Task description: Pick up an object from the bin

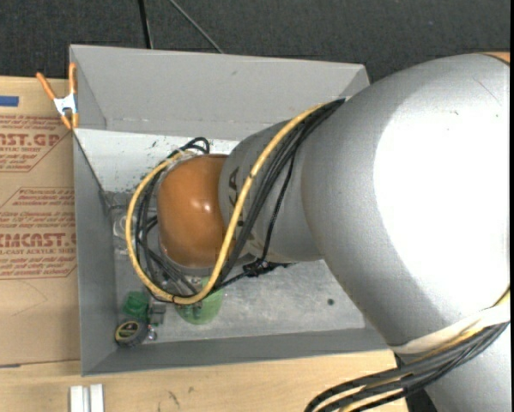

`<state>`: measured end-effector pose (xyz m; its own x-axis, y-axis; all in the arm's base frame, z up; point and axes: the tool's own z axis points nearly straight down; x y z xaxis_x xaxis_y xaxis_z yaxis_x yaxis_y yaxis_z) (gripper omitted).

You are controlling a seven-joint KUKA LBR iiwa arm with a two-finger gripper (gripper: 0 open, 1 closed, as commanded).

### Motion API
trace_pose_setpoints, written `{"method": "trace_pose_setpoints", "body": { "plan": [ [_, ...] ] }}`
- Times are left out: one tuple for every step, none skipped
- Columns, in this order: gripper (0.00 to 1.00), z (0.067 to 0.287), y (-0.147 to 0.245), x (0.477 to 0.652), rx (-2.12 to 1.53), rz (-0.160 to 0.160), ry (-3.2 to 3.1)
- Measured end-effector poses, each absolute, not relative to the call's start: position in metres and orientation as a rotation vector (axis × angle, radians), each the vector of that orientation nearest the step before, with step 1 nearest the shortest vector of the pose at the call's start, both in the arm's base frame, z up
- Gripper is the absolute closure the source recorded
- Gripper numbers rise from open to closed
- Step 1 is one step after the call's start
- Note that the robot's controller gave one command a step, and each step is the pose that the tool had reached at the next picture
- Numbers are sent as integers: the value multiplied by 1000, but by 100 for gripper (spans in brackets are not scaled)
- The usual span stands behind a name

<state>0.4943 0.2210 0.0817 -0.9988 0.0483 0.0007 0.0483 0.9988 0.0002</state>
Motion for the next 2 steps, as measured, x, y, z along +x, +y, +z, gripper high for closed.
{"method": "trace_pose_setpoints", "body": {
  "plan": [
    [100,199,228,490,-152,-7,-3145],
    [100,266,240,493,-191,-8,-3144]
  ]
}}
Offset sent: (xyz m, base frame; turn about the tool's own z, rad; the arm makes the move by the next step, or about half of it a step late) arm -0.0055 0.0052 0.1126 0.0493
